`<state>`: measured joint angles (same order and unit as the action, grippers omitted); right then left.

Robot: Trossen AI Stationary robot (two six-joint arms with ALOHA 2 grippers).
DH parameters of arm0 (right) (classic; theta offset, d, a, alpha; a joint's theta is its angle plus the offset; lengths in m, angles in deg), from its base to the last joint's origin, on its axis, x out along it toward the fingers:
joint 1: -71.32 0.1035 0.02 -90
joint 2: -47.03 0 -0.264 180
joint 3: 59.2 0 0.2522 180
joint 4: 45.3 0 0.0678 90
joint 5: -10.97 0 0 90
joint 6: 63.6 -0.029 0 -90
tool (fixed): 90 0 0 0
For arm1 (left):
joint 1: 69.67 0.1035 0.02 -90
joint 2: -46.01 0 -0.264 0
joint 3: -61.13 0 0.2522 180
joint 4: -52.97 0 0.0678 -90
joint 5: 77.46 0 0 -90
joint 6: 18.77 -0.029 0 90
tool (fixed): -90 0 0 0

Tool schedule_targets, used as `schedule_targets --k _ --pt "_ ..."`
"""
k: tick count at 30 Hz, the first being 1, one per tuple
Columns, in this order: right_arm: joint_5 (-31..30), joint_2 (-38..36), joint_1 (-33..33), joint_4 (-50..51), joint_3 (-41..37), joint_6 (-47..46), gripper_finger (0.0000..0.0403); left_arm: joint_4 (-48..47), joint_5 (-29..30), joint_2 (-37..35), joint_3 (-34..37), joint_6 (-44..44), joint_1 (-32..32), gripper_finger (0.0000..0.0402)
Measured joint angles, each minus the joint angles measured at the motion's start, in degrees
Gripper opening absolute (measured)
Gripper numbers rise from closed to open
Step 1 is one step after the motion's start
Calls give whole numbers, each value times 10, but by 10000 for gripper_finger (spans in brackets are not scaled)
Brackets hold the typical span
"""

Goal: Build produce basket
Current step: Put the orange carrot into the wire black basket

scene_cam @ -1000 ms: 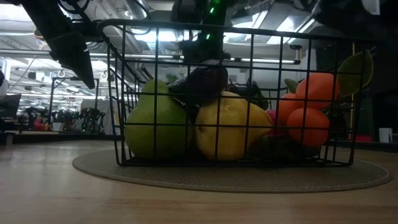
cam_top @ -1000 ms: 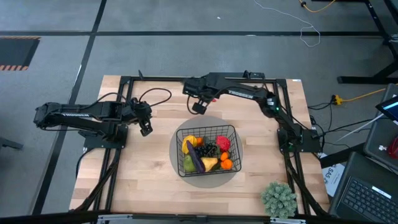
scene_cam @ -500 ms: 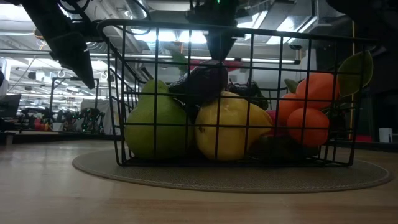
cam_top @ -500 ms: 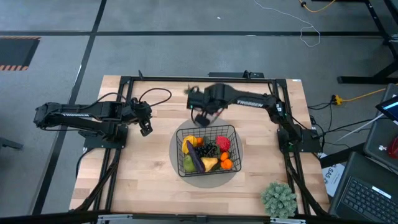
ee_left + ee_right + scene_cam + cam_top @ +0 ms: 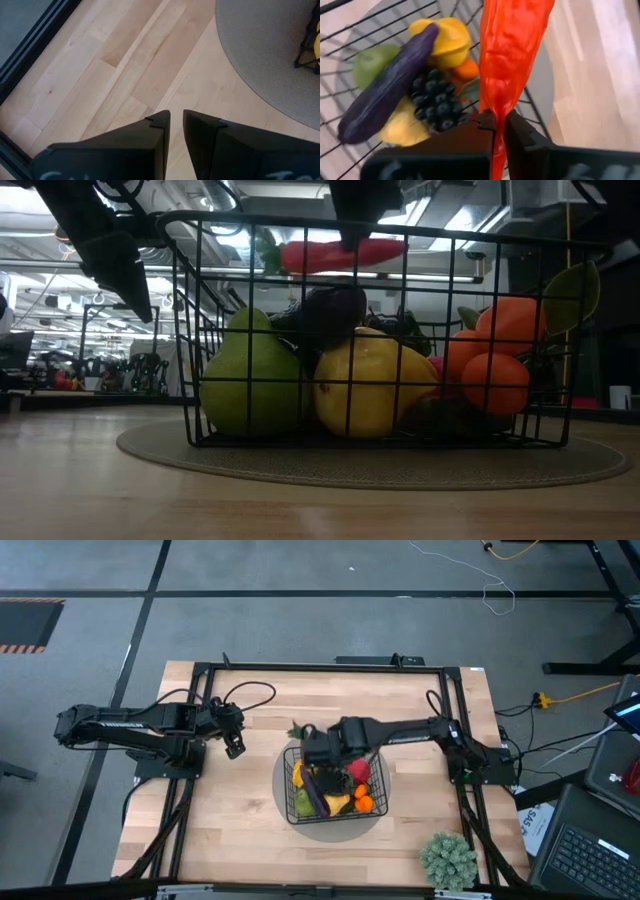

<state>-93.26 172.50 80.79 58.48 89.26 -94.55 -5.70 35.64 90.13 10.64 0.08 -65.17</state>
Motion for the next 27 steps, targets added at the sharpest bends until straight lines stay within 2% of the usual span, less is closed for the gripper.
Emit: schedule_targets --k 4,8,16,27 --pt "22 0 23 0 0 6 8 0 0 0 0 0 0 41" --pt "38 0 42 0 0 -39 9 0 0 0 0 0 0 41" --pt "6 0 69 0 0 -79 10 0 0 0 0 0 0 41" --pt "4 0 84 0 0 -76 10 0 19 0 0 0 0 41"
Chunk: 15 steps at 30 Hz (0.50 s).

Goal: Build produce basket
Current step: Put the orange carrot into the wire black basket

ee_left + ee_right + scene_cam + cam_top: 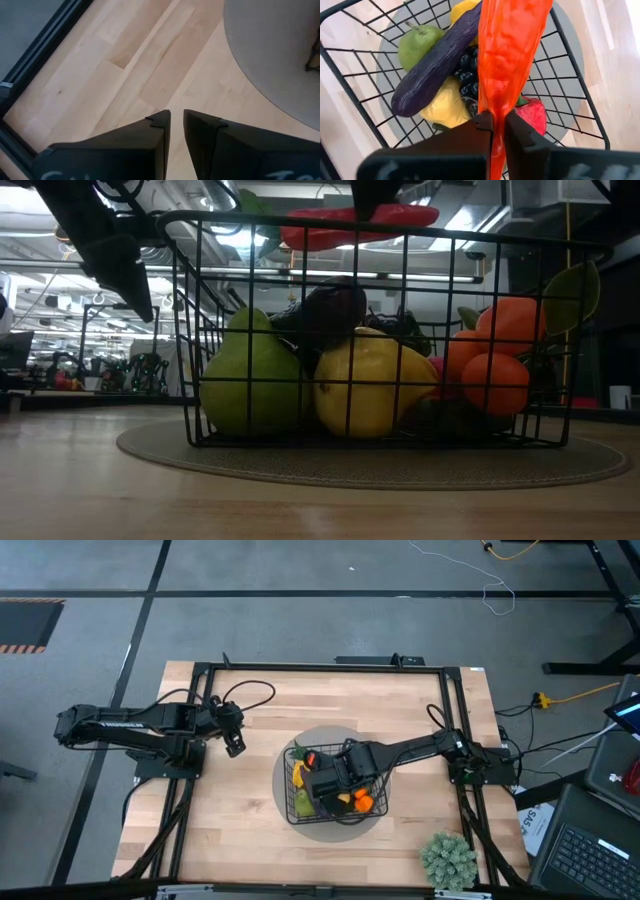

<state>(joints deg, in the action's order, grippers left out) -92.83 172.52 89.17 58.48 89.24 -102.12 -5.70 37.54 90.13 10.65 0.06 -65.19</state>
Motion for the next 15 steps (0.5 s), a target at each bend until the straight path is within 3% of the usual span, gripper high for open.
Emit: schedule_targets --k 6,11,15 --pt "18 0 0 0 0 37 10 0 5 0 0 0 0 41" --pt "-24 1 -4 0 0 76 10 0 5 0 0 0 0 41" --pt "-22 1 -13 0 0 90 19 0 5 0 0 0 0 41"
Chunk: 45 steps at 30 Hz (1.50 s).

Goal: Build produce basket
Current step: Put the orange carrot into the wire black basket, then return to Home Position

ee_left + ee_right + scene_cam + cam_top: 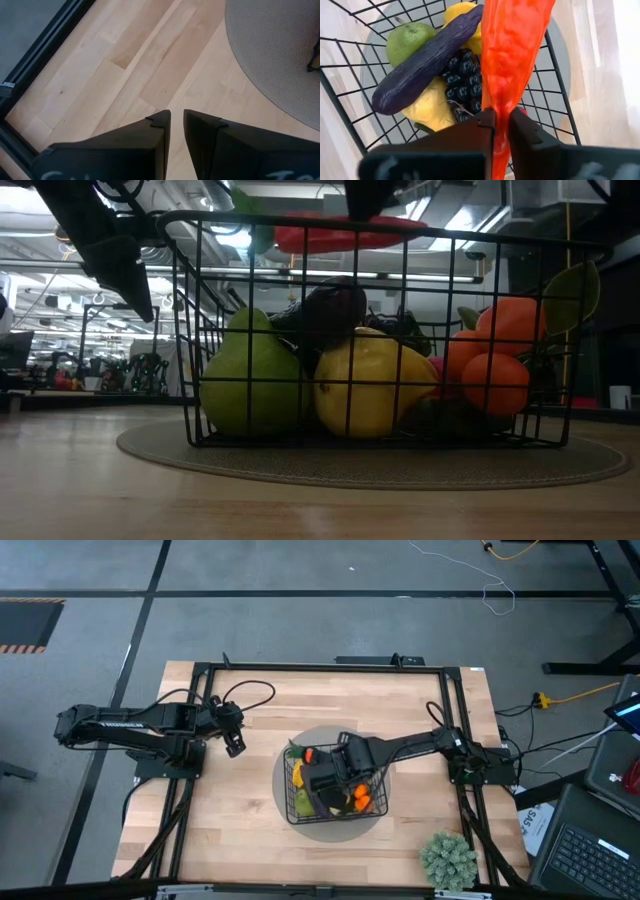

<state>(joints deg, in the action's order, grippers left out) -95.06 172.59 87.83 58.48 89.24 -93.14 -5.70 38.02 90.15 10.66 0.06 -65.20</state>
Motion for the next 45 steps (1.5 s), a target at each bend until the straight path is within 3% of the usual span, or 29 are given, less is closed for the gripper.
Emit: schedule_targets --k 15,29,39,45 --pt "7 0 -14 0 0 16 131 0 0 0 0 0 0 41" --pt "6 0 -10 -5 0 13 131 0 0 0 0 0 0 41" --pt "6 0 -7 -100 0 -29 131 0 0 0 0 0 0 41" --pt "-32 0 -3 -76 0 58 131 0 0 0 0 0 0 41"
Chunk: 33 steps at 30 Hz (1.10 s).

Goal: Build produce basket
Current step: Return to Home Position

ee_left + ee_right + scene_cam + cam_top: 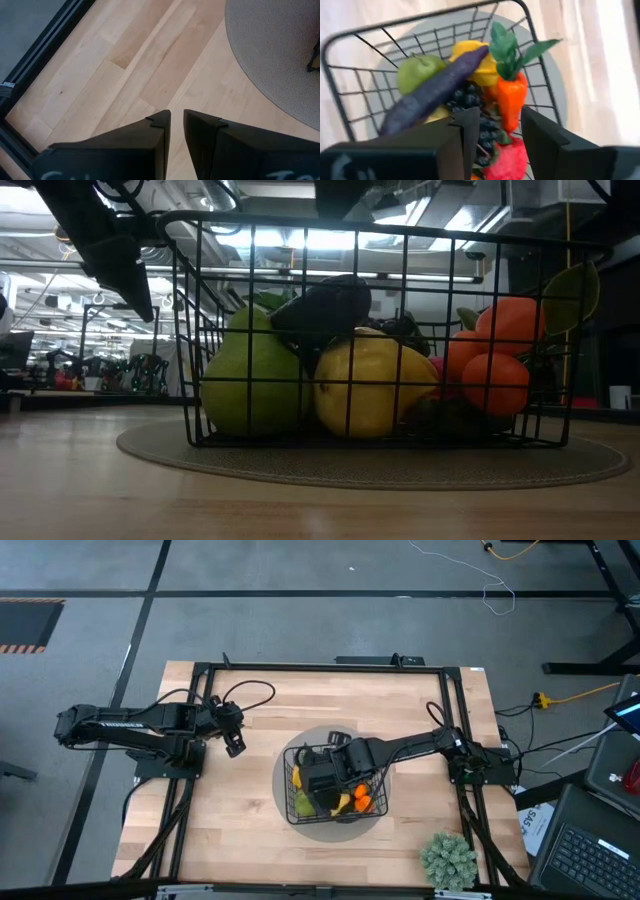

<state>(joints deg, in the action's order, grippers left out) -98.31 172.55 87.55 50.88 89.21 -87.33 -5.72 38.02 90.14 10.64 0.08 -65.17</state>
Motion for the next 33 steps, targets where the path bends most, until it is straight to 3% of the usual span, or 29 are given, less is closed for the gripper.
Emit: schedule_targets --k 10,14,26,33 --pt "-103 -1 4 80 0 0 131 0 0 0 0 0 0 41" --pt "-108 -10 9 76 0 31 131 0 0 0 0 0 0 41" --pt "-132 -126 18 76 -2 51 131 0 0 0 0 0 0 41" --pt "-152 -194 18 76 -2 110 131 0 0 0 0 0 0 41"
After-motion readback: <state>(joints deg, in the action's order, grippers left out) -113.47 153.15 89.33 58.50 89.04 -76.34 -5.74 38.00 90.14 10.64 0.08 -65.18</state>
